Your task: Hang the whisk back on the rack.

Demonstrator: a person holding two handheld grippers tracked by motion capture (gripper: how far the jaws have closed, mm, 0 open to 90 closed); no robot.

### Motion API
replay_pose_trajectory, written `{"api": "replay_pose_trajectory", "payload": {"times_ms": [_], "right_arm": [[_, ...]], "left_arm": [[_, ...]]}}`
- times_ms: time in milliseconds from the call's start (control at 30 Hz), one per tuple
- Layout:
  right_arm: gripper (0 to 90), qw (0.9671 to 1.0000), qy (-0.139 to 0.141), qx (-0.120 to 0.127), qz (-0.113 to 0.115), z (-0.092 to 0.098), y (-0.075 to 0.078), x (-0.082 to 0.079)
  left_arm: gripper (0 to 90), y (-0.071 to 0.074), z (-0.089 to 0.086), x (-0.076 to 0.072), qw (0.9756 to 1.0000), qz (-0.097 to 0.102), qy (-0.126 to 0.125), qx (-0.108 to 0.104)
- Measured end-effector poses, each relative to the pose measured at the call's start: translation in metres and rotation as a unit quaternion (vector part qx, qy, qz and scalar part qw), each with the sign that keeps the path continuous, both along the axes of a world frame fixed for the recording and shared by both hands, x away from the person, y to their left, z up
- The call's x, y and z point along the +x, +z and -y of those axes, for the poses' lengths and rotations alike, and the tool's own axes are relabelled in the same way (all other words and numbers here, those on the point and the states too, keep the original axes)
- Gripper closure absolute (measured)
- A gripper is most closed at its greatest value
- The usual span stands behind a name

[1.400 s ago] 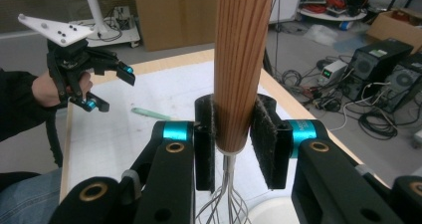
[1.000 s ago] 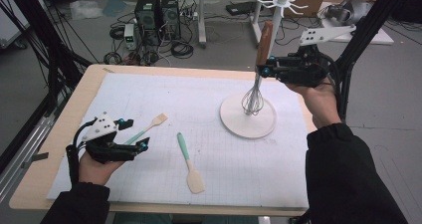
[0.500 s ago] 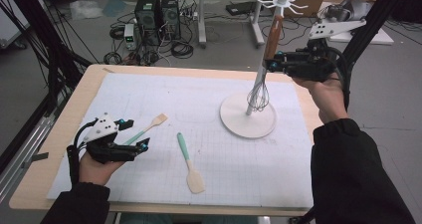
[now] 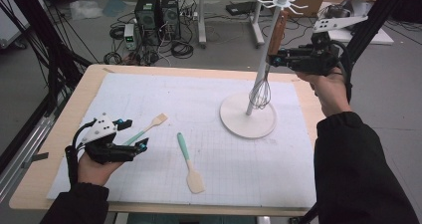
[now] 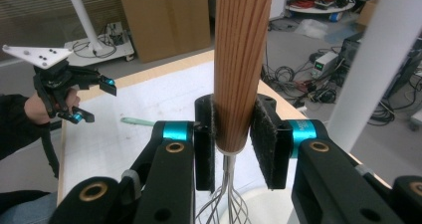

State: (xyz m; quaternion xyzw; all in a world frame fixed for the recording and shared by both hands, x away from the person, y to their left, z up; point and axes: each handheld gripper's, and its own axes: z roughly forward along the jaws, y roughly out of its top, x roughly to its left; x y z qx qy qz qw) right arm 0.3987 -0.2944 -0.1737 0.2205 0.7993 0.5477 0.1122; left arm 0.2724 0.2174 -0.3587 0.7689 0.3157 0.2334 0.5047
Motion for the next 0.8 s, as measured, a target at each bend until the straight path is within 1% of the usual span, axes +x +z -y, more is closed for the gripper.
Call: {"api": "replay_pose_trajectory", "payload": {"times_ms": [33, 167, 200, 267, 333, 400, 467, 633, 800], "right_arm": [[72.4, 1.0000, 0.001, 0.000, -0.007, 0.001, 0.000, 0.000], [72.4, 1.0000, 0.003, 0.000, -0.008, 0.004, -0.001, 0.004], [72.4, 0.9999, 0.003, 0.001, -0.013, 0.004, -0.001, 0.004], [72.4, 0.9999, 0.007, 0.000, -0.014, 0.004, -0.003, 0.007], [72.4, 0.9999, 0.005, 0.001, -0.016, 0.004, -0.004, 0.009], [72.4, 0.9998, 0.007, 0.000, -0.017, 0.004, -0.005, 0.011], [72.4, 0.9997, 0.012, 0.005, -0.020, 0.004, -0.006, 0.013], [72.4, 0.9996, 0.018, 0.010, -0.022, 0.003, -0.006, 0.017], [72.4, 0.9996, 0.018, 0.008, -0.021, -0.002, -0.006, 0.019]], "left_arm": [[19.5, 0.000, 0.001, 0.000, 1.0000, 0.000, 0.000, 0.000], [19.6, -0.001, 0.001, 0.001, 1.0000, -0.001, 0.000, 0.002], [19.6, -0.002, 0.001, 0.001, 1.0000, -0.001, 0.001, 0.000], [19.6, -0.002, 0.001, 0.001, 1.0000, -0.001, -0.001, 0.002], [19.6, -0.002, 0.001, 0.001, 1.0000, -0.001, -0.001, 0.004], [19.6, -0.002, 0.001, 0.002, 1.0000, -0.001, -0.001, 0.002], [19.6, -0.002, 0.001, 0.002, 1.0000, -0.002, 0.000, 0.001], [19.6, -0.002, 0.001, 0.002, 1.0000, 0.000, -0.001, 0.002], [19.6, -0.002, 0.001, 0.001, 1.0000, 0.000, -0.002, 0.001]]}}
